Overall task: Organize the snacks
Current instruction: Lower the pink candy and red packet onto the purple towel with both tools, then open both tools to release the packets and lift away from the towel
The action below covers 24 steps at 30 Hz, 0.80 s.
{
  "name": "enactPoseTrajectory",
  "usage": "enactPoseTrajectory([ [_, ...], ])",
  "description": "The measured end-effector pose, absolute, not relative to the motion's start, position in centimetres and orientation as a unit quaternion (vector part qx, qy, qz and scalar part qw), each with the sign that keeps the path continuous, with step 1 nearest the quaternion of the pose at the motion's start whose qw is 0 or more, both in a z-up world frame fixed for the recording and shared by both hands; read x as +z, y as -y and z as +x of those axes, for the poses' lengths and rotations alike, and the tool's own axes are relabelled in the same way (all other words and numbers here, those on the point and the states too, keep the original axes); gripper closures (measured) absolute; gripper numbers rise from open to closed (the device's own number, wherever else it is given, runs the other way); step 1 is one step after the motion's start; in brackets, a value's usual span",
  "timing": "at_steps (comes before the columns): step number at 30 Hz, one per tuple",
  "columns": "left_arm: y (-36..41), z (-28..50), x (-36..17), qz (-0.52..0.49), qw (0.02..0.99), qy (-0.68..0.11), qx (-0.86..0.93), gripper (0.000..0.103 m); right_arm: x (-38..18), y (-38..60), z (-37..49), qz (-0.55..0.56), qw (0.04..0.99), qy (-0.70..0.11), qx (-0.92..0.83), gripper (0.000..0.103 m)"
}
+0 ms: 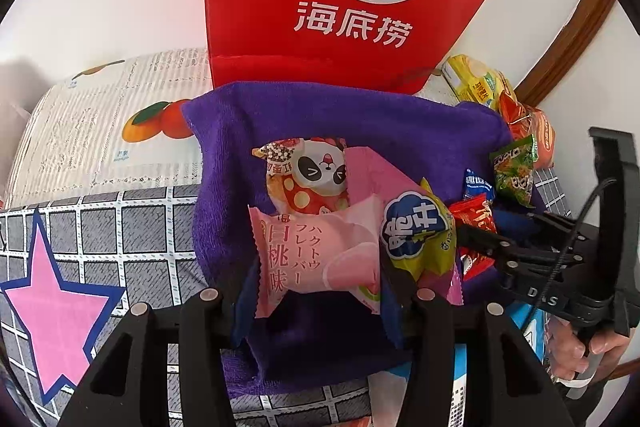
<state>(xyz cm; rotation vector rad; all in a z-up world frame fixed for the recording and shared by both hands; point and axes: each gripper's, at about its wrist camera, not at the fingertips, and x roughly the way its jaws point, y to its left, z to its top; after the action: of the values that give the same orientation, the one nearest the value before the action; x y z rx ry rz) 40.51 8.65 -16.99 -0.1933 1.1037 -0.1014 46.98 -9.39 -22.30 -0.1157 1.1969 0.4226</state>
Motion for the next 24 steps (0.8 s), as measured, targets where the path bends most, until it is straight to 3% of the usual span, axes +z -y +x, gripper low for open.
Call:
enactPoseTrajectory([
  [7, -8.6, 40.6, -17.2, -0.092, 0.844, -0.526, -0.049, 0.052, -20.8, 9.4, 46.4, -0.057, 0.816, -0.538, 0.202, 0.051],
  [18, -8.6, 40.6, -16.6, -0.106, 0.842, -0.525, -0.056, 0.036, -15.8, 11.3, 45.0, -0.025, 0.866, -0.463, 0.187, 0.051],
  [24, -8.1, 39.9, -15.3, -0.102, 0.847, -0.518, -0.063, 0.033, -13.8, 12.6, 43.8, -0.008, 0.878, -0.443, 0.180, 0.051],
])
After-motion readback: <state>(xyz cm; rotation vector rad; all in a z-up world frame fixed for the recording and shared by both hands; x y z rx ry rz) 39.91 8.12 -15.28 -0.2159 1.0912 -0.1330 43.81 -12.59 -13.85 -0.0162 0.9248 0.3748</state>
